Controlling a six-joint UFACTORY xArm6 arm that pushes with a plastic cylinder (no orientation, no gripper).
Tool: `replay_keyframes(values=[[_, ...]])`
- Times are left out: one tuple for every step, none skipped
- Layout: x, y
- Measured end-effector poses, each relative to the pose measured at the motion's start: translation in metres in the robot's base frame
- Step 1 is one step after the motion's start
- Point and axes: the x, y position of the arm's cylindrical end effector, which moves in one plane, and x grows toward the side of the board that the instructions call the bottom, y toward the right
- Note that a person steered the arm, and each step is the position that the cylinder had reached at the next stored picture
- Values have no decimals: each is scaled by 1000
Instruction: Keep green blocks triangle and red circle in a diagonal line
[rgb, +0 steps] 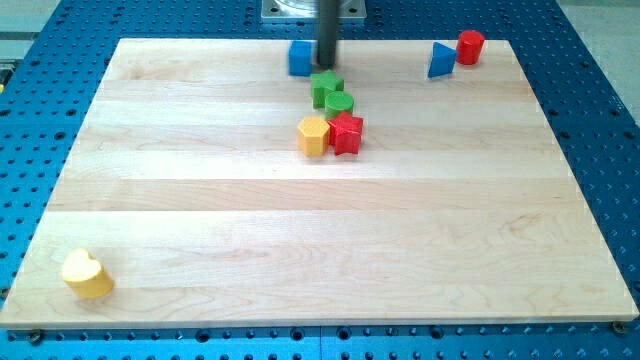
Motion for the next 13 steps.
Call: replay_keyframes(values=[[39, -1], [70, 0], [83, 17], [89, 20], [120, -9], [103, 17], [99, 55], [95, 71], [77, 102], [91, 128], [118, 164], [139, 114], [139, 72]])
